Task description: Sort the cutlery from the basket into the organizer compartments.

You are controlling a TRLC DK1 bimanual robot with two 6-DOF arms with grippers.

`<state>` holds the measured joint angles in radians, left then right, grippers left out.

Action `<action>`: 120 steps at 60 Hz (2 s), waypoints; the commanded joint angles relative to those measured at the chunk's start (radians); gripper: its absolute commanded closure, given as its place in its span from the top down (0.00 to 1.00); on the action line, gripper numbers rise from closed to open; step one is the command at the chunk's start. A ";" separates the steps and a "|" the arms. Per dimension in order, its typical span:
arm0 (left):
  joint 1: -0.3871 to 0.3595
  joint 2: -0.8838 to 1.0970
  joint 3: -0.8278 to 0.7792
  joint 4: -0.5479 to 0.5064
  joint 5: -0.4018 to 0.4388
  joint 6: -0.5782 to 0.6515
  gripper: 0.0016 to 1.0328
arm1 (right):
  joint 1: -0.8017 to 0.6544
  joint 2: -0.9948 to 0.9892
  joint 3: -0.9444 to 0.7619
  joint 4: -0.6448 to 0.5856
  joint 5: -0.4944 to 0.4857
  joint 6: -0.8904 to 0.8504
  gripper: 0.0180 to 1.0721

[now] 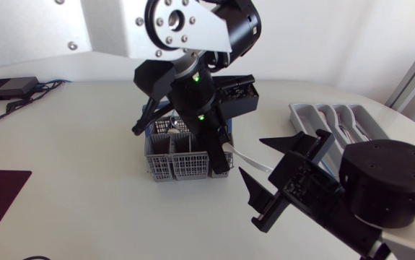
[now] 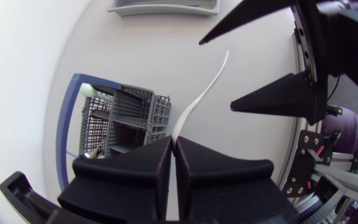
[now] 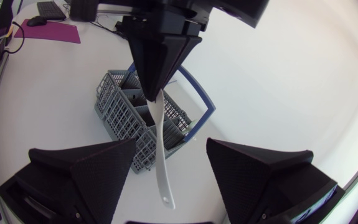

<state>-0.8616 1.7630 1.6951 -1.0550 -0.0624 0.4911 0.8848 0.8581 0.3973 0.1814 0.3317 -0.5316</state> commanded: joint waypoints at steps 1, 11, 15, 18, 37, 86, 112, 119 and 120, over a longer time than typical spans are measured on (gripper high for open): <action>0.016 0.050 0.074 -0.039 0.035 -0.068 0.03 | 0.006 0.036 -0.041 0.055 0.018 -0.051 0.77; 0.029 0.098 0.150 -0.097 0.084 -0.123 0.03 | 0.000 0.082 -0.068 0.132 0.027 -0.105 0.77; 0.029 0.108 0.164 -0.115 0.096 -0.129 0.03 | -0.003 0.094 -0.069 0.144 0.027 -0.131 0.71; 0.029 0.116 0.169 -0.126 0.099 -0.132 0.03 | -0.003 0.102 -0.071 0.158 0.027 -0.154 0.68; 0.038 0.154 0.201 -0.188 0.134 -0.135 0.03 | -0.035 0.162 -0.041 0.213 0.024 -0.265 0.55; 0.056 0.182 0.201 -0.203 0.153 -0.137 0.03 | -0.033 0.256 0.003 0.245 0.047 -0.335 0.15; 0.065 0.187 0.219 -0.203 0.171 -0.174 0.12 | -0.027 0.266 -0.012 0.244 0.056 -0.331 0.08; 0.081 0.179 0.238 -0.200 0.187 -0.203 0.28 | -0.024 0.254 -0.018 0.236 0.056 -0.327 0.08; 0.084 0.177 0.241 -0.197 0.191 -0.209 0.30 | -0.023 0.249 -0.020 0.234 0.056 -0.327 0.09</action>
<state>-0.7982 1.9255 1.8862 -1.2411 0.1139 0.3340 0.8555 1.1122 0.3782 0.4240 0.3725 -0.8387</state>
